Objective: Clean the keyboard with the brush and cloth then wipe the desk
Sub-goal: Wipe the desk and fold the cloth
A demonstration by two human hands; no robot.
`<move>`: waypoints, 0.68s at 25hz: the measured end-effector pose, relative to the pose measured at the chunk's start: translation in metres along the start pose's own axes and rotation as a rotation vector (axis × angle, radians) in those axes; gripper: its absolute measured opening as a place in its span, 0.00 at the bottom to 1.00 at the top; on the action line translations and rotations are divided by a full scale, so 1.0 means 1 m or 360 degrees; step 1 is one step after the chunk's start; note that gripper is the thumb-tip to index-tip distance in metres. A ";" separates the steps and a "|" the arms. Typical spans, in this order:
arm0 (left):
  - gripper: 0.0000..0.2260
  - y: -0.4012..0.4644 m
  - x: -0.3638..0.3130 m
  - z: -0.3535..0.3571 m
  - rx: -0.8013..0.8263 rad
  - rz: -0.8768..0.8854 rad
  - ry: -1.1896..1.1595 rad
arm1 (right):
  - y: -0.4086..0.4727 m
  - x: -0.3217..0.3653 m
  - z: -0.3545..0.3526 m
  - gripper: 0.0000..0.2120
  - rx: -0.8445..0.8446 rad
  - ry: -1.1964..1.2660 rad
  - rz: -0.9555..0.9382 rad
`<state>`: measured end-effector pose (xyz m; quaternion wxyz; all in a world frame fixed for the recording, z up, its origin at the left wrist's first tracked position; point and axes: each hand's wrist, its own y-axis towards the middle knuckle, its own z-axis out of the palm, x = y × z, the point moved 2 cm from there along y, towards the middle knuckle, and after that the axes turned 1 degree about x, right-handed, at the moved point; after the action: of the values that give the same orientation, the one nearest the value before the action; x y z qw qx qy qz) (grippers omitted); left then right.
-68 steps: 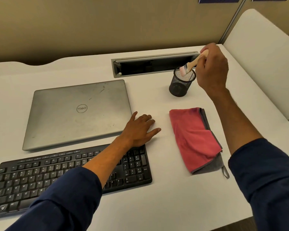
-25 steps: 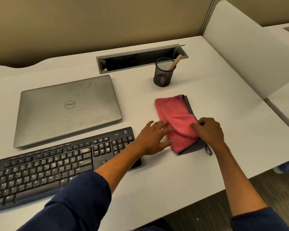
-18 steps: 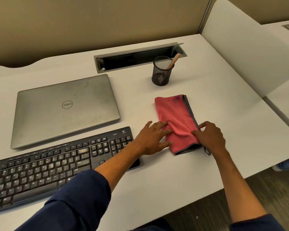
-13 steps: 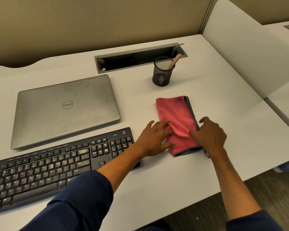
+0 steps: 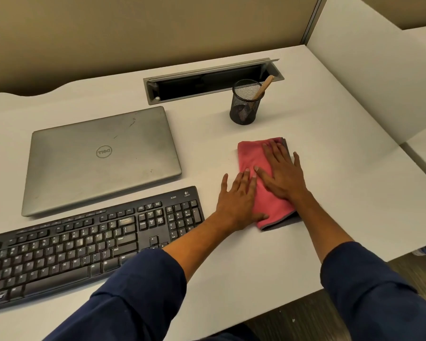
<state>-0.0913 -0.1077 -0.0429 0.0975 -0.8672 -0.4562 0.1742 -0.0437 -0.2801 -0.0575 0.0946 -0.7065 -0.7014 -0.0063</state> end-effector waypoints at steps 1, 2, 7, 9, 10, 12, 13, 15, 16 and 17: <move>0.46 -0.001 0.000 0.002 0.0017 -0.0008 0.0027 | 0.003 -0.001 0.000 0.40 -0.0005 -0.0003 -0.0009; 0.45 -0.002 0.000 0.005 0.0022 -0.0009 0.0048 | 0.006 -0.002 -0.001 0.40 -0.0019 -0.0002 -0.0032; 0.44 -0.002 -0.004 0.012 -0.0032 -0.0068 0.0060 | 0.013 0.001 -0.007 0.39 -0.0025 -0.0066 -0.0175; 0.45 -0.001 -0.009 0.011 -0.0076 -0.0121 0.0018 | 0.007 0.013 -0.014 0.40 -0.0094 -0.0099 -0.0125; 0.45 -0.001 -0.011 0.011 -0.0099 -0.0140 -0.0005 | 0.001 0.020 -0.014 0.42 -0.0106 -0.0075 -0.0097; 0.45 0.000 -0.013 0.010 -0.0128 -0.0152 -0.0052 | -0.016 0.029 -0.006 0.44 -0.0079 -0.0016 -0.0052; 0.45 0.000 -0.013 0.010 -0.0127 -0.0149 -0.0055 | -0.023 0.028 0.002 0.43 -0.0079 0.0029 -0.0033; 0.45 0.000 -0.012 0.010 -0.0116 -0.0143 -0.0035 | -0.028 0.020 0.013 0.42 -0.0098 0.0126 -0.0027; 0.46 0.000 -0.012 0.010 -0.0107 -0.0144 -0.0030 | -0.026 0.015 0.015 0.43 -0.0099 0.0149 -0.0049; 0.47 0.000 -0.012 0.010 -0.0092 -0.0142 -0.0026 | -0.022 0.012 0.016 0.44 -0.0100 0.0155 -0.0080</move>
<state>-0.1013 -0.1176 -0.0498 0.0764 -0.8470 -0.5000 0.1636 -0.0678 -0.2664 -0.0684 0.1062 -0.6900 -0.7130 -0.0650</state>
